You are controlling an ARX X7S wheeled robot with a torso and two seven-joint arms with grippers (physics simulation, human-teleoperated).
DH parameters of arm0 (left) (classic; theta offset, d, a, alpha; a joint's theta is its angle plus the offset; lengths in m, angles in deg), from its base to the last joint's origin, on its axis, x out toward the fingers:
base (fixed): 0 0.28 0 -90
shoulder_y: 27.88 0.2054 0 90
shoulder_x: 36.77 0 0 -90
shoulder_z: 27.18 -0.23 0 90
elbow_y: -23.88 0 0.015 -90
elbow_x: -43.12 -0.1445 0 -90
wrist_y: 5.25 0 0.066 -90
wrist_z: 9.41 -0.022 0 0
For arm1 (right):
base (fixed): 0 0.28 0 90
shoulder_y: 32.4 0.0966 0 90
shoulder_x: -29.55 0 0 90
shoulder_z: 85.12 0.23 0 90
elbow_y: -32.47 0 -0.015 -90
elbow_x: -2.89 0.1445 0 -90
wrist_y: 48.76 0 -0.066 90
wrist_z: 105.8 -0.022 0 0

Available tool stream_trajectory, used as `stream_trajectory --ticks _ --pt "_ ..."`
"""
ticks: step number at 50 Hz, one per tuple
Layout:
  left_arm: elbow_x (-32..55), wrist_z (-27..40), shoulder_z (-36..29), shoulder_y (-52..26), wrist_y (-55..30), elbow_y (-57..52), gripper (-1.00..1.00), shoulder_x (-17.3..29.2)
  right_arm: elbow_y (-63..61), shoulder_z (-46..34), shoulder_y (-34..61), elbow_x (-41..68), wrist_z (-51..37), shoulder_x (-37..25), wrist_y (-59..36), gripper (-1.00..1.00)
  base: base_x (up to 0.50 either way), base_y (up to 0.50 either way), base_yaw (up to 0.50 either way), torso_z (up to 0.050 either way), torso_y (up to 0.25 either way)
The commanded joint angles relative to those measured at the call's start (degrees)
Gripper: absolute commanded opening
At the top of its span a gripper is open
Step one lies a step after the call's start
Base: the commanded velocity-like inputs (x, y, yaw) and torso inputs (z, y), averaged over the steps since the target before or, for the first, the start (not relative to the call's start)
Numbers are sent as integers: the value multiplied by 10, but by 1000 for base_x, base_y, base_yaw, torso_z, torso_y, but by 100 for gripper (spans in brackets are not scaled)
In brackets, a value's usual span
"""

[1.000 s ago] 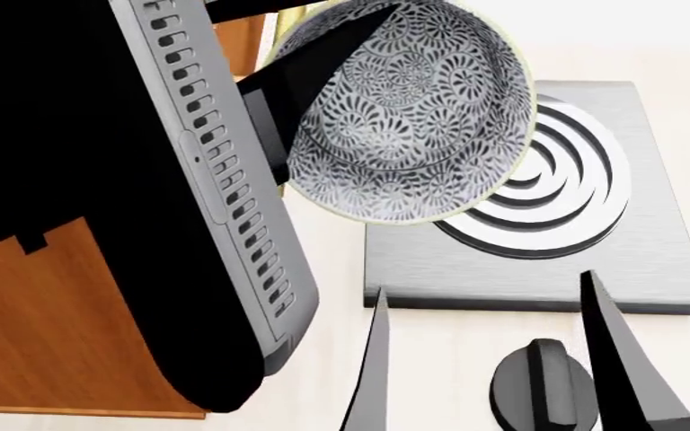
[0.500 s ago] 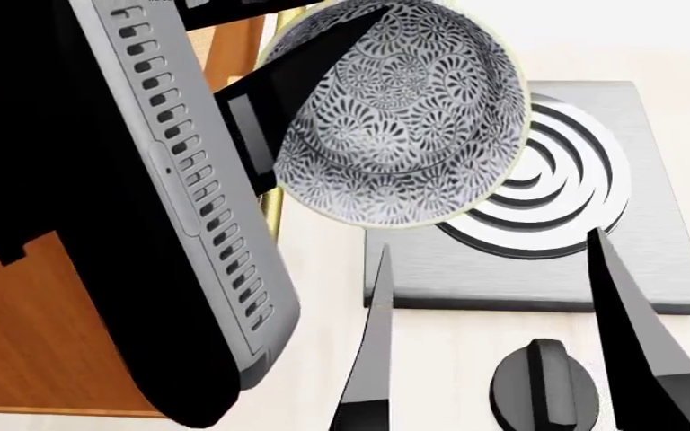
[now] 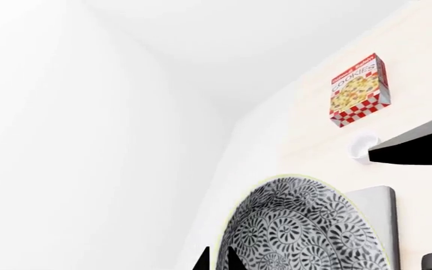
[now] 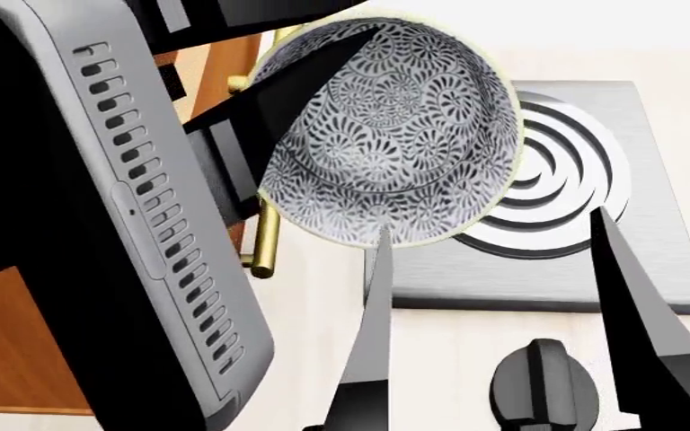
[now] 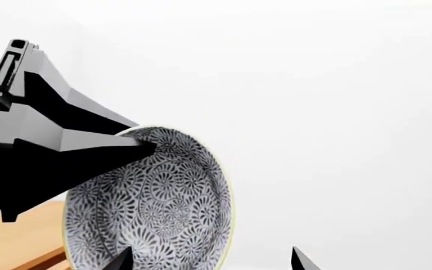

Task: Pick the akita bowl on the wooden cabinet and place it on the plate.

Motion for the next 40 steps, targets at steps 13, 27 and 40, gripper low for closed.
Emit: stream_trajectory --ticks 13,27,40 --pt "3 -7 26 11 4 -29 -100 8 26 12 -1 6 0 -3 40 100 0 0 0 0 0" --pt "7 -3 27 13 3 -45 -100 9 42 4 15 22 7 9 32 100 0 0 0 1 1" --pt "23 0 38 7 1 -53 -100 12 51 5 10 30 7 7 39 100 0 0 0 0 0"
